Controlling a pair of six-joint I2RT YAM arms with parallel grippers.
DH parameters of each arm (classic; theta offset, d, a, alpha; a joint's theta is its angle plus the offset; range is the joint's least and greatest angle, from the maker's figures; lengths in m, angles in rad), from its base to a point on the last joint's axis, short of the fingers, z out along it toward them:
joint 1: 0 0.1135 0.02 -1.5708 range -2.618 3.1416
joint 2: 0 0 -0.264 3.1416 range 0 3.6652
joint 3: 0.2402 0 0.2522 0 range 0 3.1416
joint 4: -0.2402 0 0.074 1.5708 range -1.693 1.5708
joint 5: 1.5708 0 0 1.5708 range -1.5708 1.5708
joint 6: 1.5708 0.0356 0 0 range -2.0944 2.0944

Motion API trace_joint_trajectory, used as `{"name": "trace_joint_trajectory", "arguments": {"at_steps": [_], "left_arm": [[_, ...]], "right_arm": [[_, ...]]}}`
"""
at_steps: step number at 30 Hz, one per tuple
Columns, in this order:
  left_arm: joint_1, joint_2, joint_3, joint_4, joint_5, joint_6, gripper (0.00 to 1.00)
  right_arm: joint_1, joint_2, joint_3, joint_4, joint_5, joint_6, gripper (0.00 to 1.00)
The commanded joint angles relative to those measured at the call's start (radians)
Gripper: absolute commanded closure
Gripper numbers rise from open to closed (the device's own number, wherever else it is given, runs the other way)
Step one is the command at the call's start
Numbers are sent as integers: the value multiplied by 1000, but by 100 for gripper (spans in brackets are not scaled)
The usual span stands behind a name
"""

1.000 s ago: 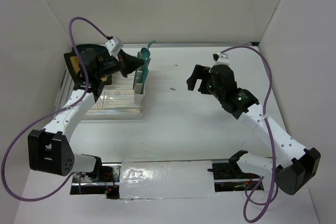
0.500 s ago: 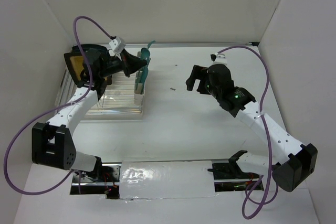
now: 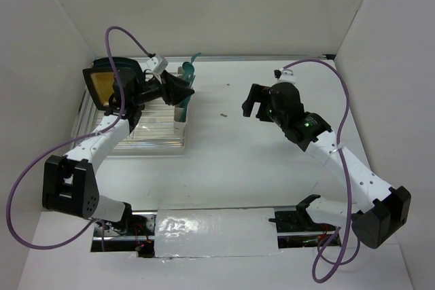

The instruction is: Sort the eating utensils into containers

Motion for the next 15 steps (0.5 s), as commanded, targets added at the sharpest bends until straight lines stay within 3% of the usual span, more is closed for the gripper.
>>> {"name": "trace_joint_trajectory", "arguments": {"at_steps": [1,8,11,12,15], "left_arm": [[6,-62,14,19,-29,48,35],[17,-170,118,-140,-126,41,17],[19,-223,212,-330,-230,38,7],[16,-233,263,-460,-260,38,3],[20,-275,311,-648,-334,61,2]], "right_arm": [[-6,-19,1,-7,9,-9,0],[-9,-34,43,-17,41,-29,0],[-11,-45,43,-8,84,-46,0],[-11,-47,43,-8,101,-49,0],[-14,-73,52,-48,185,-50,0]]}}
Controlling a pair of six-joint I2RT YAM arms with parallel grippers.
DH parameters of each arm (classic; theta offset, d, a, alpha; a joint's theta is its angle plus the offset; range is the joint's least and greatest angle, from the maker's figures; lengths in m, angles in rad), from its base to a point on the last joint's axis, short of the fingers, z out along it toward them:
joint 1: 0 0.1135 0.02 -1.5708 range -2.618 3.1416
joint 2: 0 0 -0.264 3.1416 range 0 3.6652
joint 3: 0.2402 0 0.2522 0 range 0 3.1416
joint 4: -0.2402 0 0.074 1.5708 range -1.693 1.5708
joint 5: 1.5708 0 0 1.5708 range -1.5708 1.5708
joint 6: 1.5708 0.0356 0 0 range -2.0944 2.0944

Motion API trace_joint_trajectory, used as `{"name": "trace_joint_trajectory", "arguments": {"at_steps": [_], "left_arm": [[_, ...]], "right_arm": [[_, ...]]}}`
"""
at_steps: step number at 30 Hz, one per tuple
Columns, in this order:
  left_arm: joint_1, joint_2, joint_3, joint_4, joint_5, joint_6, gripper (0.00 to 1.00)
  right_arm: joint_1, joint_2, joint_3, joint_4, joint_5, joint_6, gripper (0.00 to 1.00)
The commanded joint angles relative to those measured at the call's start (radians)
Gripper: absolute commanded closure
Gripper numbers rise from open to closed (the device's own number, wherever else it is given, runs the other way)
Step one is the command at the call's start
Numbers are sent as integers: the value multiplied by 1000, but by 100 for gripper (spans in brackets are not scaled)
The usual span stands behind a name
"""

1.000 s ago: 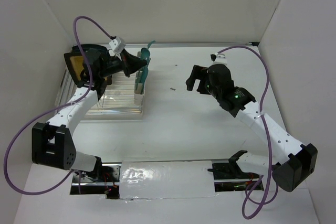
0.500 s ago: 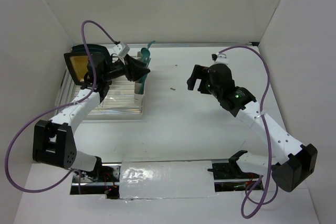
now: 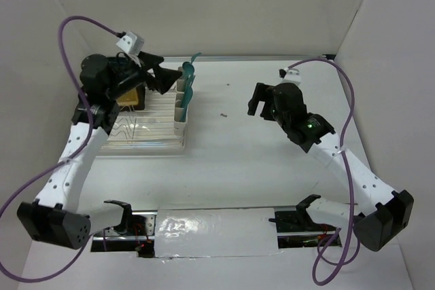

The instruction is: Sort the eating utensils into containers

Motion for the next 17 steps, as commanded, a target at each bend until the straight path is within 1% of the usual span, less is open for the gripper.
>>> {"name": "trace_joint_trajectory", "arguments": {"at_steps": [1,2,3,4,5,6,8,10,14,15,17], "left_arm": [[7,-71,67,-323,-138,30,1],[6,-103,69,-363,-196,14,0],[7,-125,58,-394,-218,-4,0],[7,-171,22,-442,-253,-10,0],[7,-198,-3,-471,-265,-28,0],[7,-258,-56,-491,-279,-39,0],[10,-316,-118,-494,-301,-70,0],[10,-399,-196,-517,-279,-81,0],[9,-521,-270,-558,-275,-113,0],[10,-540,-269,-557,-273,-121,0],[12,-600,-314,-566,-272,-140,0]], "right_arm": [[-7,-72,49,-44,127,-22,0],[-5,-95,28,-44,163,-22,0],[-5,-121,13,-44,176,-17,0],[-5,-188,-6,-22,176,-16,0],[-5,-222,-50,-9,188,-4,0],[-7,-293,-75,14,188,0,0],[-7,-357,-125,35,132,9,0],[-8,-435,-184,35,99,15,0],[-7,-512,-230,0,62,36,0],[-7,-527,-242,-11,53,38,0],[-7,-567,-279,-11,21,15,0]]}}
